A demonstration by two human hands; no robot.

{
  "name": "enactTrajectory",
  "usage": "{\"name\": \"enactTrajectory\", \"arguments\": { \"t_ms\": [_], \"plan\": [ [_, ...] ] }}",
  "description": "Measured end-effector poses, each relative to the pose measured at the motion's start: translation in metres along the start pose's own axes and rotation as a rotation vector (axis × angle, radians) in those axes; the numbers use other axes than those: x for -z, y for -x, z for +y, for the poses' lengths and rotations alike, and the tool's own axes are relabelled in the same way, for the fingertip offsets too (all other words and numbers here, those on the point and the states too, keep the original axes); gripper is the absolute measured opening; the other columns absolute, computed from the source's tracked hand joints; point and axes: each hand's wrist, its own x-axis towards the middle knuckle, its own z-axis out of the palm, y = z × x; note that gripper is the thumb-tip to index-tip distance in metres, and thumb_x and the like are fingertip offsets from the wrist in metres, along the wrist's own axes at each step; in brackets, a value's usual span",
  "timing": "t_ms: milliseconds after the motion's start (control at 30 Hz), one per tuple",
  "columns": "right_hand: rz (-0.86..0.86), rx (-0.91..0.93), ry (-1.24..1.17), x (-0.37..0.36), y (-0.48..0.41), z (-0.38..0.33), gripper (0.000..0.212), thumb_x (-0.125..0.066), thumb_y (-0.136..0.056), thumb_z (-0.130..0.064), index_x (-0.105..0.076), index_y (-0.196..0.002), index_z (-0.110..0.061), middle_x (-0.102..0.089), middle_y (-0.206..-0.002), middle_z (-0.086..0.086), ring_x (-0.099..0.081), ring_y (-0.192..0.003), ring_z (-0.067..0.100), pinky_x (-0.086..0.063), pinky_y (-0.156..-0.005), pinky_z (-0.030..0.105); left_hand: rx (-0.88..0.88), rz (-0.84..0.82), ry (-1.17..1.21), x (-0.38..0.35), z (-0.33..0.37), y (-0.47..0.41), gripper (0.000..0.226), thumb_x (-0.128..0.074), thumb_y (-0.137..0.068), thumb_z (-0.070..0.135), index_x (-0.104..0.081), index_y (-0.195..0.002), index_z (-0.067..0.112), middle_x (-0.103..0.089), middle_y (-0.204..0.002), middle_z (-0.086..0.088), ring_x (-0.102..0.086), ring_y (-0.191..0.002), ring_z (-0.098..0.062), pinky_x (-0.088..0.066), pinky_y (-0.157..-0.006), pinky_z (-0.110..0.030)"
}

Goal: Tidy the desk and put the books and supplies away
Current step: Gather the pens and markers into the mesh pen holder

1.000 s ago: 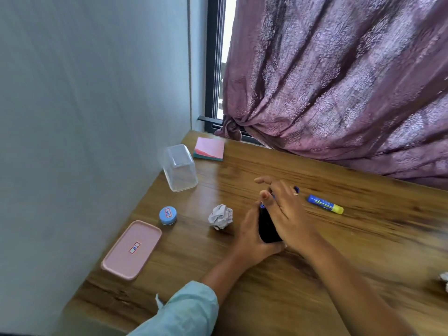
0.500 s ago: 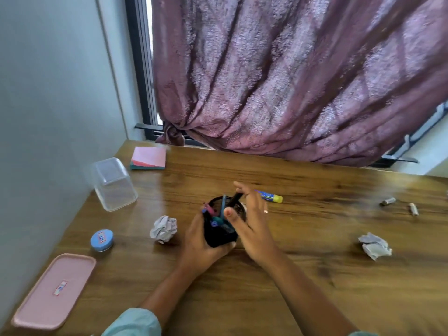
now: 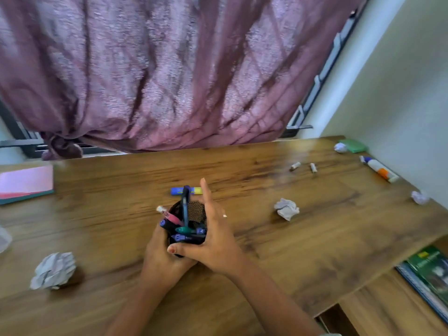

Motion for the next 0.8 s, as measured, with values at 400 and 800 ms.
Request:
{"name": "enactTrajectory", "arguments": {
  "t_ms": [400,800],
  "plan": [
    [0.311,-0.057,-0.066,0.091,0.055,0.041,0.084,-0.078,-0.073,-0.039,-0.03,-0.141,-0.047,-0.048,-0.129,-0.028,-0.043,-0.124,-0.005,-0.036,-0.105,0.021,-0.106,-0.304,0.006,-0.092,0.044,0.014,0.087,-0.08,-0.043,0.06,-0.038,-0.12,0.062,-0.056,-0.113,0.036,-0.057,-0.101,0.014,-0.048,-0.08,-0.012],
    [0.379,-0.046,-0.224,0.179,0.154,0.095,0.075,-0.083,-0.07,-0.03,-0.041,-0.133,-0.035,-0.052,-0.127,-0.019,-0.052,-0.12,0.006,-0.044,-0.102,0.031,-0.062,-0.278,0.033,-0.197,0.108,0.082,0.089,-0.08,-0.038,0.05,-0.042,-0.12,0.048,-0.058,-0.112,0.03,-0.057,-0.104,0.009,-0.045,-0.082,-0.012]
  ]
}}
